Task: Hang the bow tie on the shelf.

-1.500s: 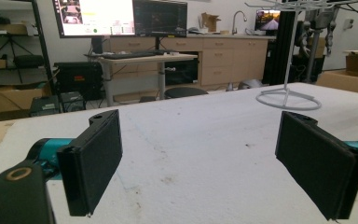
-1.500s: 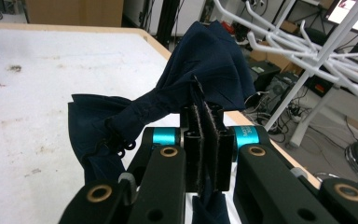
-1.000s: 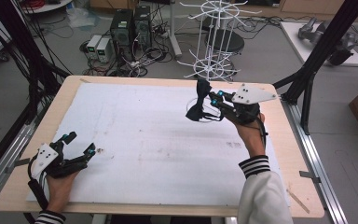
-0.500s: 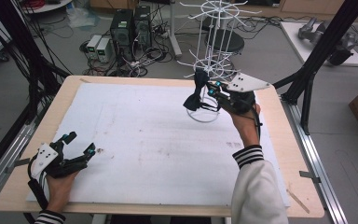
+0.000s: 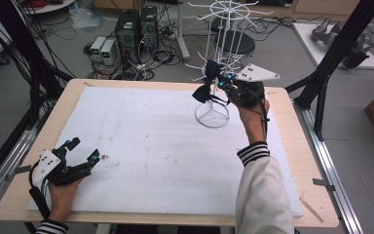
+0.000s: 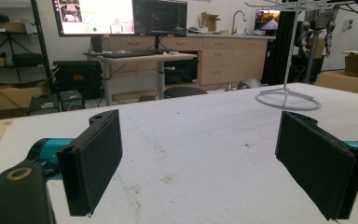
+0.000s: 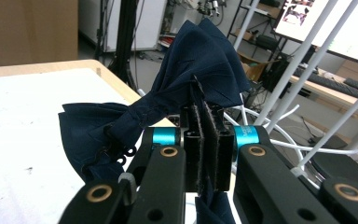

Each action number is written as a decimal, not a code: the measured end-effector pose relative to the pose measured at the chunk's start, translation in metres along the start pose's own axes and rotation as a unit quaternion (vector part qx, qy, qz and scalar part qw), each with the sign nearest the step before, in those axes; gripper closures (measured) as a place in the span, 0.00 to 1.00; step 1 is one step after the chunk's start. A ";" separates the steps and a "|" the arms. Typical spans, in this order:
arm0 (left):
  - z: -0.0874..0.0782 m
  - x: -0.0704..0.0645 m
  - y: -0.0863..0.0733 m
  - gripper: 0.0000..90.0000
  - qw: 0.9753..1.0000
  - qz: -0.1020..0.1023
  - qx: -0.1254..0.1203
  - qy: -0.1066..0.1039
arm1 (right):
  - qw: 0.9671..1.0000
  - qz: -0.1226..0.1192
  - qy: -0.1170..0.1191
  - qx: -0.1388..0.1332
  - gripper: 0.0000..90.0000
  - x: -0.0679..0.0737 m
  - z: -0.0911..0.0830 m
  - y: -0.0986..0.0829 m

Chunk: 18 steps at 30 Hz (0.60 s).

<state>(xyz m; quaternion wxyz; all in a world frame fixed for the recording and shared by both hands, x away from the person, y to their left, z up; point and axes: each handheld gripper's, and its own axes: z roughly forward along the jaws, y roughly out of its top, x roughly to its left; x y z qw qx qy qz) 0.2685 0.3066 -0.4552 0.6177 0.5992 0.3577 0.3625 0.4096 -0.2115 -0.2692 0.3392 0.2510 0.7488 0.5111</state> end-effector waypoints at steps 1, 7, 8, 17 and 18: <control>0.000 0.000 0.000 0.17 1.000 0.000 0.000 0.000 | 1.000 0.000 0.000 0.000 0.96 0.000 0.000 0.000; 0.000 0.000 0.000 0.17 1.000 0.000 0.000 0.000 | 1.000 0.009 -0.012 0.008 0.96 -0.003 0.003 -0.003; 0.000 0.000 0.000 0.17 1.000 0.000 0.000 0.000 | 1.000 0.010 -0.014 0.008 0.96 -0.004 0.004 -0.003; 0.000 0.000 0.000 0.17 1.000 0.000 0.000 0.001 | 0.999 0.016 -0.022 0.018 0.96 -0.006 0.010 -0.007; 0.000 0.000 0.000 0.17 1.000 0.000 -0.001 0.000 | 0.999 0.015 -0.023 0.019 0.96 -0.006 0.010 -0.007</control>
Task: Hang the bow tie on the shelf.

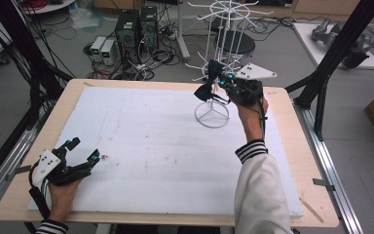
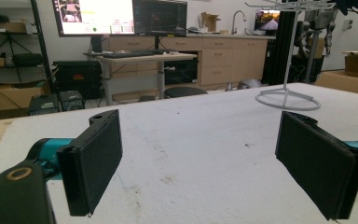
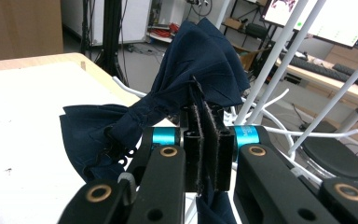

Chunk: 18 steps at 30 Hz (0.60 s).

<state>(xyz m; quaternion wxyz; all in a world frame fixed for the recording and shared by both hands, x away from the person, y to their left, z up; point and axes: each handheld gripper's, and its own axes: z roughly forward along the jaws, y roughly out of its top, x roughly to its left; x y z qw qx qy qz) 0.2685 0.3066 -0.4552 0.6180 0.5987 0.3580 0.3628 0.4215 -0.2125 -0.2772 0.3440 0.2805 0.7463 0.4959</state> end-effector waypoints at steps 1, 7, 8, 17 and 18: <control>0.000 0.000 0.000 0.17 1.000 0.000 0.000 0.000 | 1.000 0.005 0.000 0.003 0.95 0.000 0.000 -0.001; 0.000 0.000 0.000 0.17 1.000 -0.001 -0.001 0.000 | 1.000 0.022 0.000 0.004 0.90 -0.002 0.002 -0.002; 0.000 0.000 0.000 0.17 1.000 -0.001 0.000 0.000 | 1.000 0.023 0.001 0.004 0.89 -0.002 0.002 -0.002; 0.000 0.000 0.000 0.17 1.000 -0.001 0.000 0.000 | 0.999 0.033 -0.019 0.004 0.68 -0.003 0.002 -0.003; 0.000 0.000 0.000 0.17 1.000 0.000 0.000 0.000 | 0.999 0.035 -0.021 0.005 0.66 -0.003 0.001 -0.003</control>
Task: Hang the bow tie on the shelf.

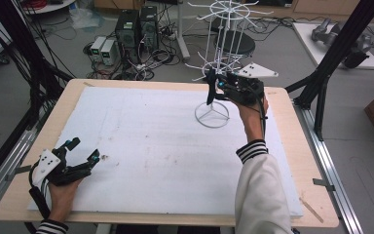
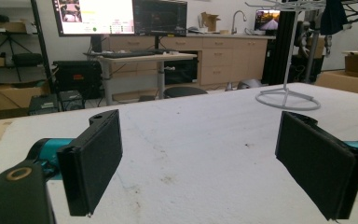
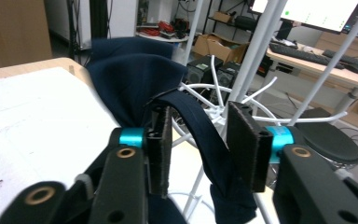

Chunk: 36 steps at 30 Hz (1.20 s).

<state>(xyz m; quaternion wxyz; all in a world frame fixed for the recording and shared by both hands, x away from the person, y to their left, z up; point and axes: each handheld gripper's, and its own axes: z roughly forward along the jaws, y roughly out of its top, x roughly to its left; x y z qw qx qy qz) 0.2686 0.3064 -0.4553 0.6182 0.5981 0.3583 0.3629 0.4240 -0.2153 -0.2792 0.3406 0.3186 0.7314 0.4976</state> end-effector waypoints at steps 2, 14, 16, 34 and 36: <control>0.000 0.000 0.000 0.17 1.000 0.000 0.000 0.000 | 1.000 0.000 -0.007 0.006 0.59 0.000 0.000 0.000; 0.000 0.000 0.000 0.17 1.000 0.000 0.000 0.000 | 0.999 -0.014 -0.034 0.012 0.47 0.003 -0.002 0.001; 0.000 0.000 0.000 0.17 1.000 0.000 0.000 0.000 | 0.999 -0.017 -0.042 0.016 0.42 0.002 -0.003 0.001; 0.001 0.000 0.000 0.17 1.000 -0.001 0.003 0.000 | 0.998 -0.002 -0.057 -0.012 0.23 -0.003 -0.030 0.003; 0.001 0.000 0.000 0.17 1.000 -0.002 0.004 0.001 | 0.999 0.008 -0.048 -0.019 0.21 -0.002 -0.037 0.002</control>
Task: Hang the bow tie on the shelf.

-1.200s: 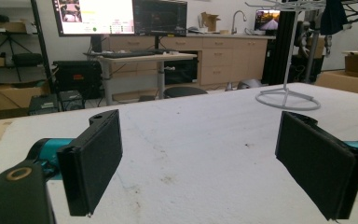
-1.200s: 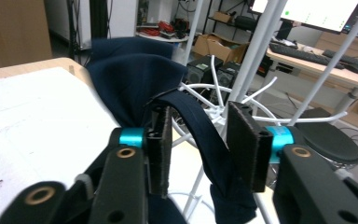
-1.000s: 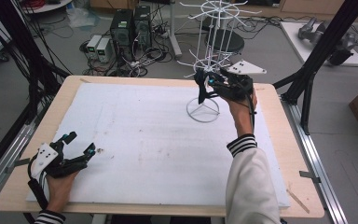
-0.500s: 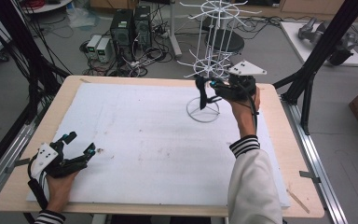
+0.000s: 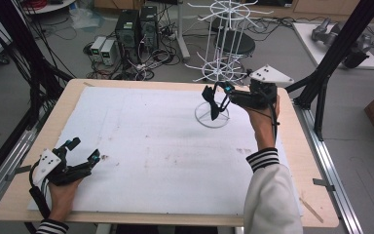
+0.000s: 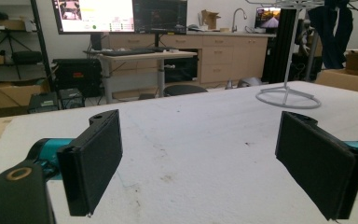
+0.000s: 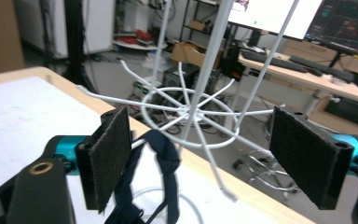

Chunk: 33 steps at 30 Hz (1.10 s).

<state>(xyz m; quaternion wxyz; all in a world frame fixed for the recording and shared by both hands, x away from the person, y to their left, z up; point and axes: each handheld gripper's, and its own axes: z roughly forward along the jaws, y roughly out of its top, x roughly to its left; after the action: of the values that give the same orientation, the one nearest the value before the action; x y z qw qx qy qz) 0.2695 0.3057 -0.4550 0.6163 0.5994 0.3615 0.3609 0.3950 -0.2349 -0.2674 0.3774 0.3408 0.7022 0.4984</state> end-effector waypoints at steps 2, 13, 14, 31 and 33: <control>0.000 0.000 0.000 0.17 1.000 0.000 0.001 0.001 | 1.000 0.003 0.009 -0.004 0.19 0.001 -0.008 -0.002; 0.000 0.000 0.000 0.17 1.000 0.002 0.001 0.003 | 0.998 0.020 0.036 -0.056 0.13 0.008 -0.071 -0.027; 0.000 0.000 0.000 0.17 1.000 0.002 0.001 0.003 | 0.997 0.024 0.038 -0.059 0.13 0.010 -0.078 -0.031; -0.001 -0.001 0.000 0.17 1.000 0.003 -0.003 0.002 | 0.989 0.082 0.025 -0.121 0.12 0.041 -0.126 -0.145; -0.001 -0.001 0.000 0.17 1.000 0.003 -0.003 0.002 | 0.988 0.088 0.019 -0.125 0.12 0.043 -0.126 -0.157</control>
<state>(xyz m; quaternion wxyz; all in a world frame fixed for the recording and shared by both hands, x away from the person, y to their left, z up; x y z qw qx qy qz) 0.2681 0.3057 -0.4553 0.6164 0.5978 0.3596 0.3652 0.2489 -0.2963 -0.3979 0.3580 0.3417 0.6089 0.6199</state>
